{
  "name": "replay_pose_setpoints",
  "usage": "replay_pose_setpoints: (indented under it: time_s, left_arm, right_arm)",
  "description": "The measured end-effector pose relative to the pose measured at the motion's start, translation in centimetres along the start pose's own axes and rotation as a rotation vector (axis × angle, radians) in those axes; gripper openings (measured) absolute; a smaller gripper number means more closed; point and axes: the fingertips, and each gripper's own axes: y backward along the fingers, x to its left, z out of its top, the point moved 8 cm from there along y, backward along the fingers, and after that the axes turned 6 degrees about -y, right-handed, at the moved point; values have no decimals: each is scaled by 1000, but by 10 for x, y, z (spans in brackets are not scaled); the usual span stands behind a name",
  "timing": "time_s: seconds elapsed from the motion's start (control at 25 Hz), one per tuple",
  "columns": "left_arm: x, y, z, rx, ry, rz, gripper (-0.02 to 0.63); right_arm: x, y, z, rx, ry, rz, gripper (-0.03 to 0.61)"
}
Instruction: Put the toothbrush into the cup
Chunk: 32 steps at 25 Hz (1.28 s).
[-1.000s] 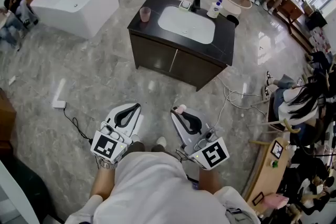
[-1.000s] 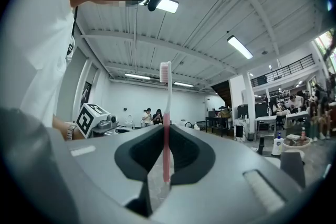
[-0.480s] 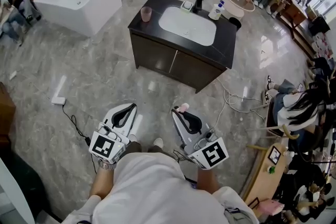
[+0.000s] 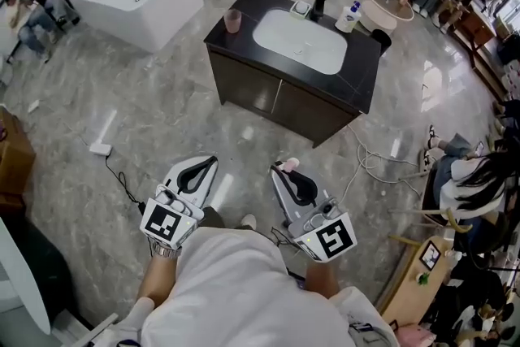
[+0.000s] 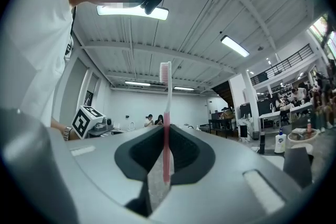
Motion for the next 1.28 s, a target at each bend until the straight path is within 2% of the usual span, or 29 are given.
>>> replay_pose_setpoints:
  time_s: [0.2, 0.44, 0.68, 0.84, 1.08, 1.16, 1.28]
  left_arm:
    - [11, -33, -7, 18, -11, -17, 2]
    - [64, -64, -12, -4, -13, -18, 3]
    - [174, -114, -32, 12, 1, -41, 2]
    - [262, -159, -31, -41, 9, -89, 3]
    - [382, -207, -25, -33, 10, -152, 2]
    - [412, -224, -22, -41, 6, -150, 2]
    - [432, -246, -21, -43, 8, -157, 2]
  right_arm:
    - [-36, -10, -4, -18, -5, -10, 43]
    - [-65, -52, -12, -13, -6, -31, 43]
    - [-107, -154, -22, 13, -15, -66, 43]
    - [-139, -241, -28, 25, -18, -104, 43]
    - [-180, -352, -21, 49, -31, -192, 43]
    - [-196, -379, -19, 54, -34, -200, 43]
    - [-219, -399, -16, 71, -36, -207, 43]
